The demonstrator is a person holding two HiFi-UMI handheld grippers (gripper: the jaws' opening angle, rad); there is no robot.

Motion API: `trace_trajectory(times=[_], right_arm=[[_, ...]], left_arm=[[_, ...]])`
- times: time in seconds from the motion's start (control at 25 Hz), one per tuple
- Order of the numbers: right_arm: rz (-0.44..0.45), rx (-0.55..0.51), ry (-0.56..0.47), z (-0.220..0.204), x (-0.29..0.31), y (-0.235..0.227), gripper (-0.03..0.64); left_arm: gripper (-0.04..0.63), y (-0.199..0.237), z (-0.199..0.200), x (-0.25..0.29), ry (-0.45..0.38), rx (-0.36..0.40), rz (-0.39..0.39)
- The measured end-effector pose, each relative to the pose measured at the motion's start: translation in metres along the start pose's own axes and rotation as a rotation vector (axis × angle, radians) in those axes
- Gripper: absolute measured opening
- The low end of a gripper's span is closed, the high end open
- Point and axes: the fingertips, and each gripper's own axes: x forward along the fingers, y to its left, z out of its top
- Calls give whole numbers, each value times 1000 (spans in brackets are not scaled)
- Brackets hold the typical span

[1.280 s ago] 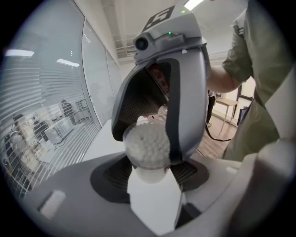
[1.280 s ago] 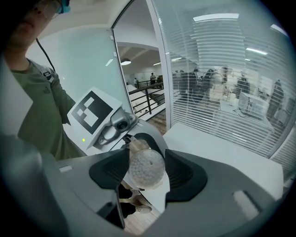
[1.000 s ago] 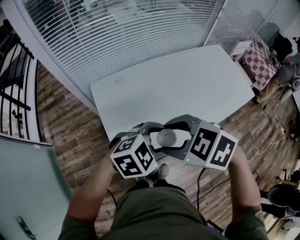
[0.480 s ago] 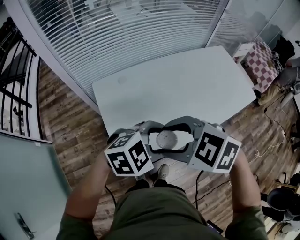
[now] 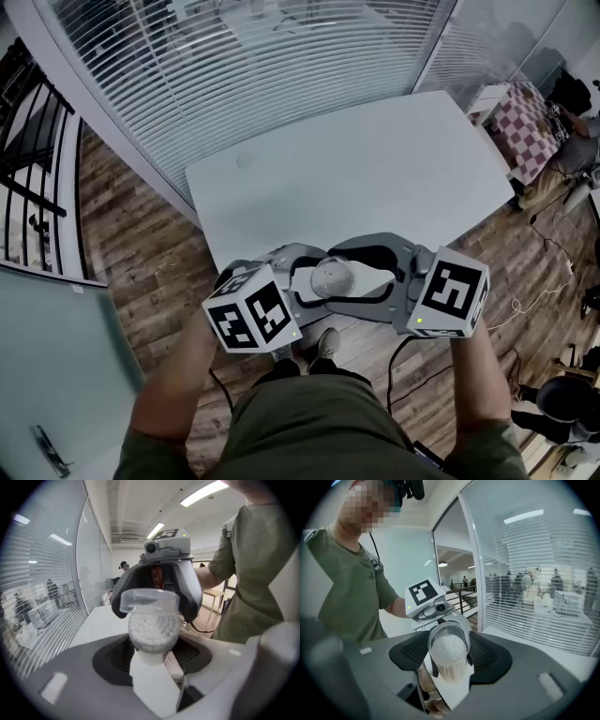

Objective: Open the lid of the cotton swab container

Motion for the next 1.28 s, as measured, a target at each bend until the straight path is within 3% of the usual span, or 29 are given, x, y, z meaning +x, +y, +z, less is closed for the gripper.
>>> trace_trajectory(times=[0.24, 0.44, 0.88, 1.28], right_arm=[[-77, 84, -272, 25, -27, -14, 273], [-119, 146, -411, 32, -45, -21, 268], [-155, 243, -471, 14, -60, -32, 264], [-182, 333, -474, -12, -65, -40, 245]], left_arm=[[255, 12, 11, -10, -49, -7, 47], [256, 20, 18, -17, -87, -25, 66], [256, 27, 7, -25, -48, -32, 92], [256, 30, 14, -24, -66, -28, 89]])
